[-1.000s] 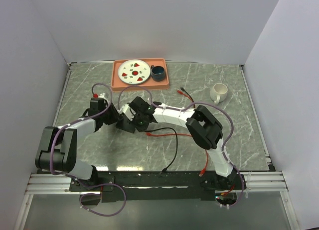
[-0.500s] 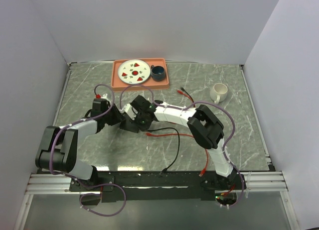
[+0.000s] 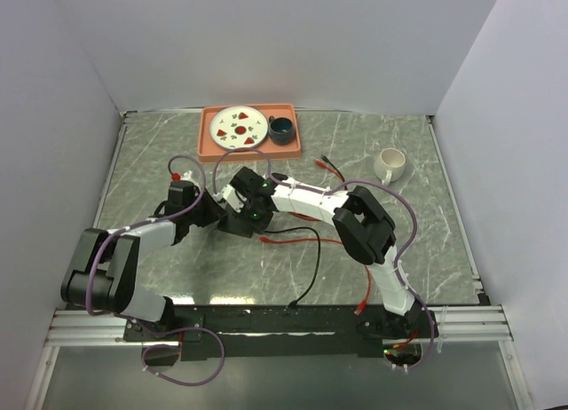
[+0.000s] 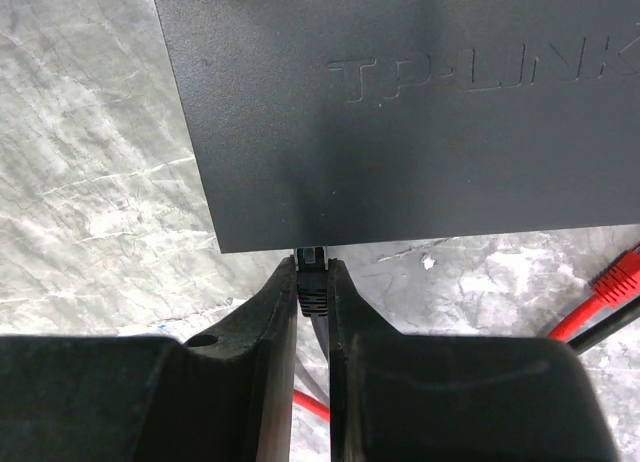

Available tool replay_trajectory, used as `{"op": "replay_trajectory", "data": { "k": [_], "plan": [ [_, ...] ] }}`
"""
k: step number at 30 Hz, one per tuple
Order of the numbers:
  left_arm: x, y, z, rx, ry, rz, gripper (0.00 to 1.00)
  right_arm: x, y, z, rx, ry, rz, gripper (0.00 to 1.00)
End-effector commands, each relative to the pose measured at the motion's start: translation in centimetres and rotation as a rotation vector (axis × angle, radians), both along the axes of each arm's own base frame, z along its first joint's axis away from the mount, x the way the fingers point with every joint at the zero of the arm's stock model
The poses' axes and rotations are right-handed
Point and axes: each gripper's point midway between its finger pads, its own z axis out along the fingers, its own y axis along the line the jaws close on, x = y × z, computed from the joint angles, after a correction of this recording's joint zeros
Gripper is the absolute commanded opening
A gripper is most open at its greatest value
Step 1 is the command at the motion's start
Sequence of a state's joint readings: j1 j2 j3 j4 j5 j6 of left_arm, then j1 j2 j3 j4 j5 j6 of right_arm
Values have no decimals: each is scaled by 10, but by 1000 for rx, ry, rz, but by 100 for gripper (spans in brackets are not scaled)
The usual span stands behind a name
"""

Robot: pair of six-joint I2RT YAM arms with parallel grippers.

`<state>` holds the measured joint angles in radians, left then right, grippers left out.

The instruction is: Insert the plug into the switch port

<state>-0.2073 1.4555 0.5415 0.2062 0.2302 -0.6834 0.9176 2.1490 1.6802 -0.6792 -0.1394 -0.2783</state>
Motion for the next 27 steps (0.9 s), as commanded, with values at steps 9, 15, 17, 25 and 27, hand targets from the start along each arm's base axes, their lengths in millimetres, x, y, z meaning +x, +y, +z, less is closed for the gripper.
{"op": "replay_trajectory", "data": {
  "k": [9,15,17,25,27],
  "plan": [
    [-85,-37,-28,-121,237,-92,1,53,78,56,357,-216,-65,0],
    [-93,-43,-28,-131,242,-95,1,57,97,64,408,-208,-45,0],
    [-93,-44,-26,-132,234,-85,1,59,102,65,416,-207,-40,0],
    [-98,-46,-25,-146,236,-82,1,58,100,53,401,-193,-57,0],
    [-99,-43,-26,-127,237,-70,1,58,98,55,405,-201,-53,0]
  ]
}}
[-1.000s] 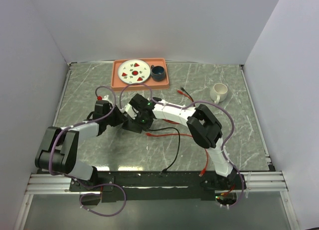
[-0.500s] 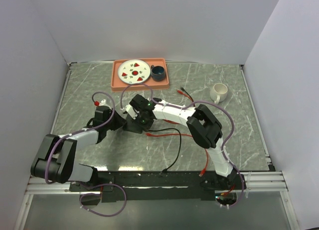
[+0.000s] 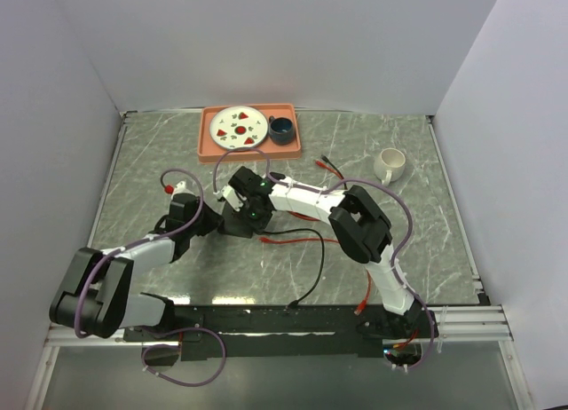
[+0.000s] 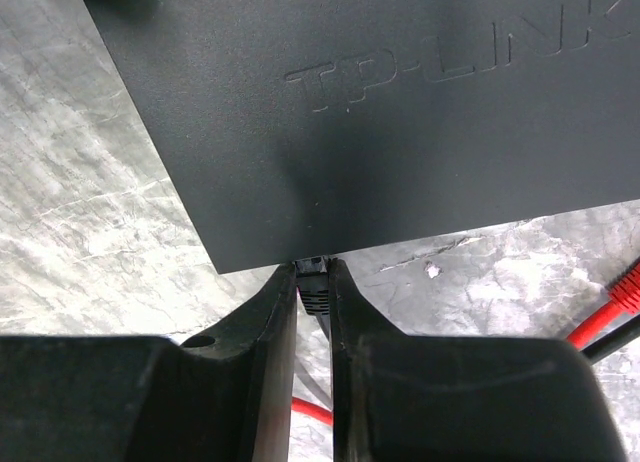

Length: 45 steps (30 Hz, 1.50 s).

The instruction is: Insert the plug into the switch port

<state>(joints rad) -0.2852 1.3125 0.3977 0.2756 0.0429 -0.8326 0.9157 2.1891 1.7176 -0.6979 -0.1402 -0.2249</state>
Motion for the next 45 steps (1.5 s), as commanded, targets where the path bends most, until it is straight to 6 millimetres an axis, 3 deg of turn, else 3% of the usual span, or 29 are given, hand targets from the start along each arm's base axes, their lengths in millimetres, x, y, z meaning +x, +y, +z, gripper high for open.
{"op": "replay_trajectory", "data": {
  "k": [1,3,6,7,8,12,14,26,36,41,45],
  "plan": [
    [-79,-47,-28,-125,272,-232,1,55,90,57,392,-242,-7,0],
    [-80,-44,-29,-108,280,-222,6,55,86,60,386,-265,2,0],
    [-77,-41,-26,-87,269,-211,21,49,82,67,391,-266,49,0],
    [-73,-40,-24,-79,257,-206,29,45,80,64,389,-261,61,0],
    [-72,-40,-22,-76,252,-208,47,45,79,70,395,-274,66,0],
    [-70,-38,-21,-59,250,-199,68,46,75,71,377,-281,56,0],
    [-69,-35,-22,-45,252,-193,73,46,75,71,374,-279,56,10],
    [-63,-28,-18,5,249,-167,80,37,63,82,379,-300,86,57],
    [-45,-21,-8,61,222,-134,80,31,38,82,339,-328,97,59],
    [-36,-3,-10,134,239,-76,80,30,27,103,362,-353,74,59],
    [-29,12,13,178,195,-20,84,33,11,118,362,-372,15,60]
  ]
}}
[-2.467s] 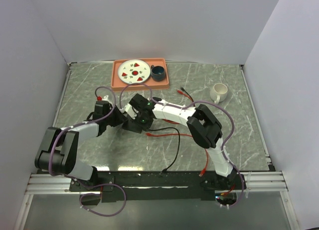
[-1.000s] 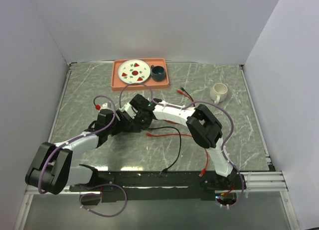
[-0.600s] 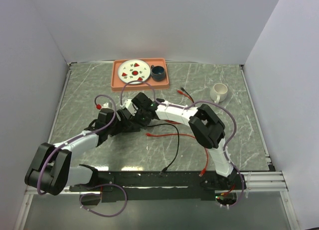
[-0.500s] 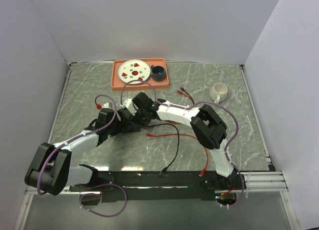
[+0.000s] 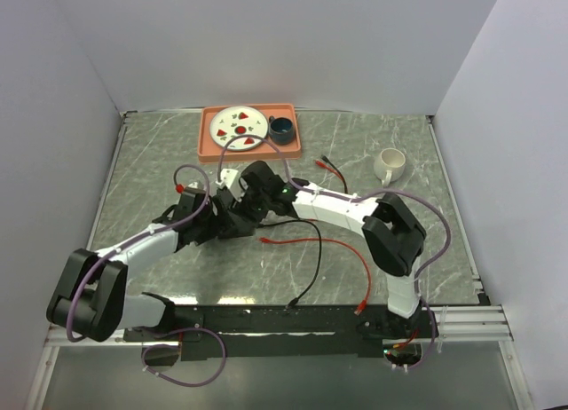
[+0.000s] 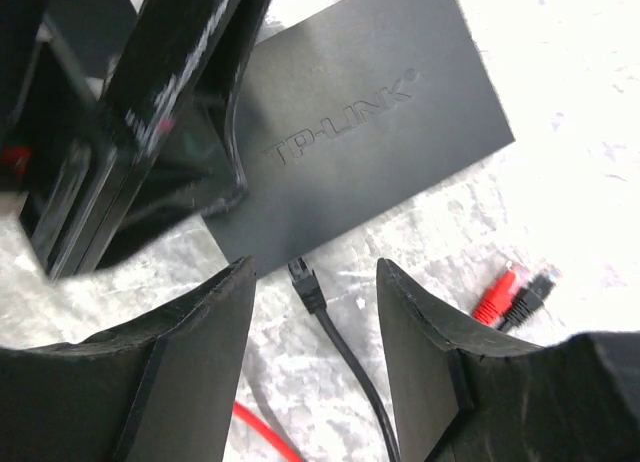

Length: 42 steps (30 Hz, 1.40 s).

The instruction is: Insert the plug into the switch port

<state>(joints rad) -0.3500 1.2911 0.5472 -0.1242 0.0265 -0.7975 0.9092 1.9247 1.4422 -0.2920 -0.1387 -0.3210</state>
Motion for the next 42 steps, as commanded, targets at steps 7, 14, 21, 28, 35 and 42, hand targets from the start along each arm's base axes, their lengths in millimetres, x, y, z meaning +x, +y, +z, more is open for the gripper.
{"op": "replay_trajectory", "data": {
  "k": [7,14,21,28,35,42],
  "plan": [
    [-3,18,76,29,-205,4,89,5,-41,64,126,-57,-187,59],
    [-28,-37,80,-197,-154,-207,75,-43,-54,56,237,-3,-69,59],
    [-32,-51,62,-246,-126,-247,74,-64,-50,29,206,-44,-28,59],
    [-29,-48,52,-218,-89,-227,74,-65,-40,17,214,-194,-114,55],
    [-28,-51,47,-240,-73,-221,74,-72,-48,-1,208,-373,-247,56],
    [-31,-52,41,-242,-61,-227,74,-53,-58,-9,165,-501,-441,53]
  ]
}}
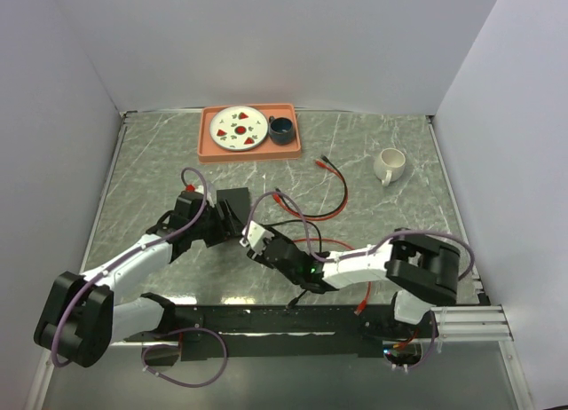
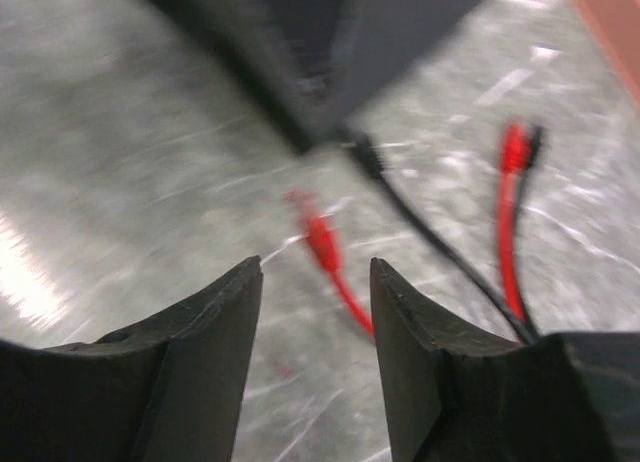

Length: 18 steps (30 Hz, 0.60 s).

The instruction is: Insert the plug into the switch port

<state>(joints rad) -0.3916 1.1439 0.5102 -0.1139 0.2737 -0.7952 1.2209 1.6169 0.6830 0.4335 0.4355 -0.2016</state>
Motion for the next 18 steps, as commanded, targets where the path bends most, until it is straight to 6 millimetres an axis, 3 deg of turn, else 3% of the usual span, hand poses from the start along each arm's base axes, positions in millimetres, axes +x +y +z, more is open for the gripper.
{"op": "replay_trajectory", "data": {
  "k": [1,7,8,13,14,18],
  "plan": [
    [0,-5,2,-32,-10,-10,74,35,-3,21,71,-145,-223,53],
    [0,-3,3,-24,-12,-3,74,38,4,6,48,-140,-238,46],
    [0,-3,3,-21,-10,-2,74,38,5,2,39,-134,-240,36],
    [2,-4,7,-28,-28,-8,73,33,14,-2,34,-107,-178,9],
    [1,-3,7,-23,-34,-15,73,31,17,-1,35,-96,-152,0],
    [3,-1,15,-7,-88,-34,73,8,32,-12,9,50,49,0]
  ]
}}
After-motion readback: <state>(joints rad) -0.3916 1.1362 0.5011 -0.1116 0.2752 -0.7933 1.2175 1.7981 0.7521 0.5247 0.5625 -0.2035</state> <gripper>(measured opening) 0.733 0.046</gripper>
